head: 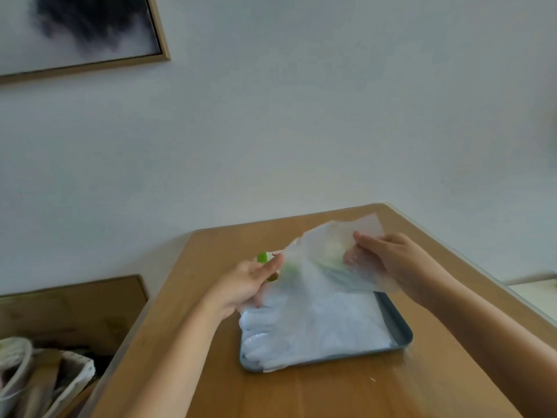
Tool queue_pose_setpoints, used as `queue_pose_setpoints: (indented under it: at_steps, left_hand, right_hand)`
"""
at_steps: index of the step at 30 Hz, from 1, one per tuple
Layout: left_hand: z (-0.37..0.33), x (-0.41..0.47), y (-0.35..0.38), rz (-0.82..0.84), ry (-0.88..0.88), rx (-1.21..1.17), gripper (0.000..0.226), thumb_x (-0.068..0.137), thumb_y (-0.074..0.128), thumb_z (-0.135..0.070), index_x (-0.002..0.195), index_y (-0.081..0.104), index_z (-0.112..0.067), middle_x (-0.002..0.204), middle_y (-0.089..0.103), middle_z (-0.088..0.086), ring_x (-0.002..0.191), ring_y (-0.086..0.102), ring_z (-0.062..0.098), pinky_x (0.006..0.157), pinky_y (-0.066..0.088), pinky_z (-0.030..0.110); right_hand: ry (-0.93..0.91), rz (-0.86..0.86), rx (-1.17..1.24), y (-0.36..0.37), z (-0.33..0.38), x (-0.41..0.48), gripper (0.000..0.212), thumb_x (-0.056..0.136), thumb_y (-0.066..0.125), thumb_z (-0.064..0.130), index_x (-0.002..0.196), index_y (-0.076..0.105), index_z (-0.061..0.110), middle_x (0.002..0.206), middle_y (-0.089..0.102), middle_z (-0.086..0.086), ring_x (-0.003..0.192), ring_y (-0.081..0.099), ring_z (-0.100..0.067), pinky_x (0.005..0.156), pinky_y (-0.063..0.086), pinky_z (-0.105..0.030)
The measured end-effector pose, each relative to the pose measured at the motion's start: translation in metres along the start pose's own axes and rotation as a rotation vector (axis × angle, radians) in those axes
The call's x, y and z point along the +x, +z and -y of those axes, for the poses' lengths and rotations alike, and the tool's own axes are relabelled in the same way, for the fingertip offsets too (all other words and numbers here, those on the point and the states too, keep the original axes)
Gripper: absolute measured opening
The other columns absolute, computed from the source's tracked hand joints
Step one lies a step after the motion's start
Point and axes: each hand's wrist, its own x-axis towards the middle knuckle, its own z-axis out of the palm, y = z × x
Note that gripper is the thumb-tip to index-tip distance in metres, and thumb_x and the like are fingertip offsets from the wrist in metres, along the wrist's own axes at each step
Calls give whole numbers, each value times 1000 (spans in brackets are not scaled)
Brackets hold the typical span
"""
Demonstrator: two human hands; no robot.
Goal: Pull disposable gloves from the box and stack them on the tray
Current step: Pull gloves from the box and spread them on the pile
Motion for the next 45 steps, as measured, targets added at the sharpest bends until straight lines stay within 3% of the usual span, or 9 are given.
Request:
queue_pose_setpoints:
  at_steps: [3, 6, 14, 18, 24, 28, 35, 40, 45]
  left_hand:
    - [4, -2, -6, -86, 133, 201, 100, 55, 54, -89, 132, 47, -27, 129, 54, -14, 107, 55, 1, 85, 45, 21]
    - [-11, -6, 5, 21, 374, 132, 114, 50, 77, -73, 147, 26, -40, 143, 33, -25, 130, 36, -4, 94, 37, 9]
    - [-32, 4, 9, 224, 398, 146, 16, 76, 80, -20, 77, 71, -33, 78, 66, -9, 77, 60, 4, 77, 48, 26]
    - [-11, 15, -9, 429, 211, -29, 12, 79, 75, -29, 76, 68, -20, 79, 70, 1, 81, 63, 12, 75, 48, 23]
    - [1, 37, -31, 349, -64, -389, 14, 79, 73, -14, 82, 66, -3, 90, 57, 15, 76, 57, 21, 77, 46, 31]
    - [-5, 53, -34, 296, -136, -116, 6, 87, 65, -7, 92, 63, -5, 74, 55, 3, 48, 46, 3, 46, 41, 12]
    - [18, 84, -20, 194, -266, 771, 26, 75, 80, -27, 89, 67, -9, 75, 57, 2, 53, 42, 12, 45, 34, 19]
    - [8, 70, -1, -273, 41, 847, 7, 80, 67, -18, 78, 65, -12, 77, 64, 2, 80, 64, 24, 66, 47, 31]
    - [-4, 18, 77, -212, 429, 603, 4, 84, 63, -20, 80, 61, -17, 57, 52, -7, 68, 59, 15, 56, 37, 21]
  right_hand:
    - [-5, 94, -193, -1, 9, 2, 45, 94, 54, 39, 70, 77, 9, 76, 74, -9, 69, 69, -23, 71, 55, -29]
    - [-101, 199, -441, 4, 23, 3, 42, 90, 59, 45, 62, 76, 19, 71, 72, -5, 65, 62, -20, 71, 49, -29]
    - [-272, 476, -791, -3, 74, 9, 29, 87, 64, 44, 73, 73, 21, 57, 55, 14, 51, 43, -2, 57, 34, -12]
    - [-111, 425, -508, -15, 63, 20, 27, 90, 61, 34, 76, 74, 14, 73, 73, 5, 64, 65, -5, 63, 52, -14]
    - [134, 358, -240, -6, 16, 31, 23, 96, 55, 14, 91, 69, -3, 79, 73, -16, 53, 66, -12, 49, 52, -19]
    - [220, 330, -284, -4, -11, 33, 24, 94, 59, 19, 84, 69, 0, 73, 73, -13, 55, 67, -16, 51, 53, -23]
    - [326, 261, -607, 2, -58, 36, 29, 94, 57, 22, 71, 68, 7, 74, 73, -14, 52, 65, -18, 64, 58, -28]
    - [294, 224, -719, 7, -75, 32, 32, 95, 53, 23, 71, 65, 7, 61, 66, -6, 46, 59, -18, 47, 50, -22]
    - [240, 166, -692, 10, -83, 26, 35, 92, 53, 23, 58, 60, 17, 55, 61, 3, 40, 51, -10, 43, 43, -20]
